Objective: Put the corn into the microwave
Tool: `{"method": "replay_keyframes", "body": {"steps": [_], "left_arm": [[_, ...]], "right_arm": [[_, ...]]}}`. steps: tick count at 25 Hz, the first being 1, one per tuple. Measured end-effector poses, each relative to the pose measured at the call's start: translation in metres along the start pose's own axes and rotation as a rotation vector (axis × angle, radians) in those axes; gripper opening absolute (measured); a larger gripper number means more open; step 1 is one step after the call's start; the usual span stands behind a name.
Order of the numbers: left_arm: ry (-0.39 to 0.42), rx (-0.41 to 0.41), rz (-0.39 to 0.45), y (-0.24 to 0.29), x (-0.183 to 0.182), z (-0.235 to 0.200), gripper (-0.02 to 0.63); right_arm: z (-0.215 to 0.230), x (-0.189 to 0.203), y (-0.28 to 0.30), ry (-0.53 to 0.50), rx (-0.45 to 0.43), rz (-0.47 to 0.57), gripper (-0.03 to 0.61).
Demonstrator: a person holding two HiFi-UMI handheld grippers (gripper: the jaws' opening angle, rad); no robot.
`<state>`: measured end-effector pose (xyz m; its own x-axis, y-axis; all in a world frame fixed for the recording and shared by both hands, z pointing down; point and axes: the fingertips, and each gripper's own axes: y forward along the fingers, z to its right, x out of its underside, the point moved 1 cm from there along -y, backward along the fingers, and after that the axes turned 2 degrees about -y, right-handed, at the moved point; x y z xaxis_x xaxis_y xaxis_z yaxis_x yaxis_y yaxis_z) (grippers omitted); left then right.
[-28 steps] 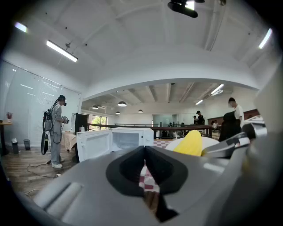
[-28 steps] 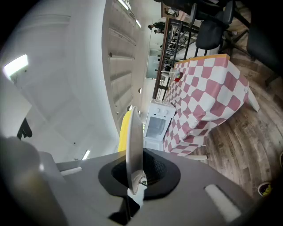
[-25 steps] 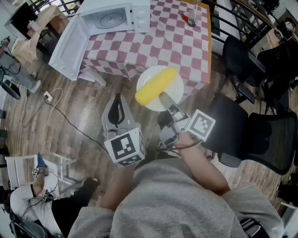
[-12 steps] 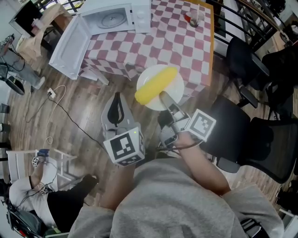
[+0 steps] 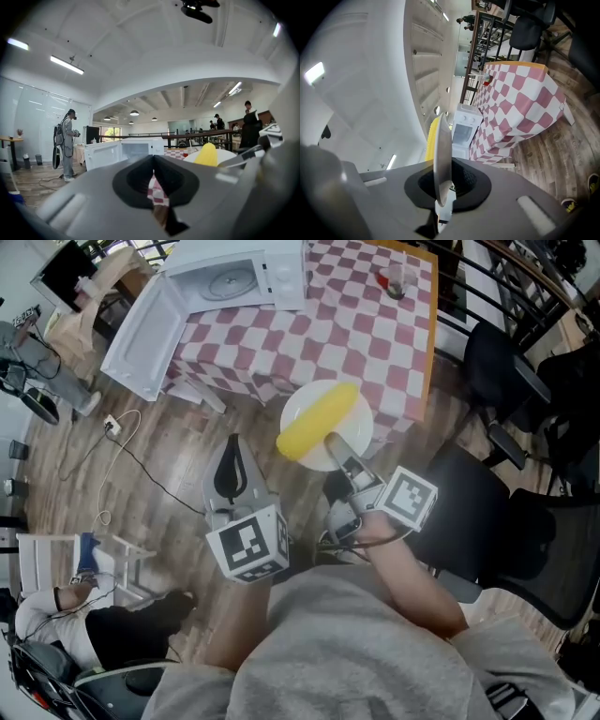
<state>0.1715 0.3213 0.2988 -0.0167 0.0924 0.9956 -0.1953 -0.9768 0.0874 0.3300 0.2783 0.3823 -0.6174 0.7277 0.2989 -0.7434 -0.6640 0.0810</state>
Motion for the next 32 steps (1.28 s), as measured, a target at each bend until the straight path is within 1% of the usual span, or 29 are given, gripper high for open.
{"method": "replay_keyframes", "body": {"steps": [4, 7, 14, 19, 24, 32], "left_arm": [[0.008, -0.011, 0.005, -0.002, -0.003, 0.002, 0.011], [0.013, -0.011, 0.012, -0.001, -0.006, 0.003, 0.011], [0.012, -0.005, 0.025, 0.005, -0.005, 0.0, 0.011], [0.006, -0.009, 0.022, 0.023, -0.006, -0.014, 0.011], [0.003, -0.009, 0.013, 0.047, -0.002, -0.031, 0.011], [-0.02, -0.015, 0.006, 0.099, -0.001, -0.071, 0.011]], "right_arm": [[-0.004, -0.005, 0.001, -0.01, -0.03, 0.001, 0.006], [-0.006, -0.006, 0.001, -0.022, -0.033, -0.005, 0.007], [-0.007, -0.005, 0.012, -0.015, -0.042, -0.004, 0.006], [-0.012, -0.009, 0.033, -0.045, -0.05, -0.006, 0.007], [-0.013, -0.011, 0.061, -0.045, -0.057, -0.008, 0.006], [-0.016, -0.009, 0.122, -0.029, -0.071, -0.007, 0.008]]}}
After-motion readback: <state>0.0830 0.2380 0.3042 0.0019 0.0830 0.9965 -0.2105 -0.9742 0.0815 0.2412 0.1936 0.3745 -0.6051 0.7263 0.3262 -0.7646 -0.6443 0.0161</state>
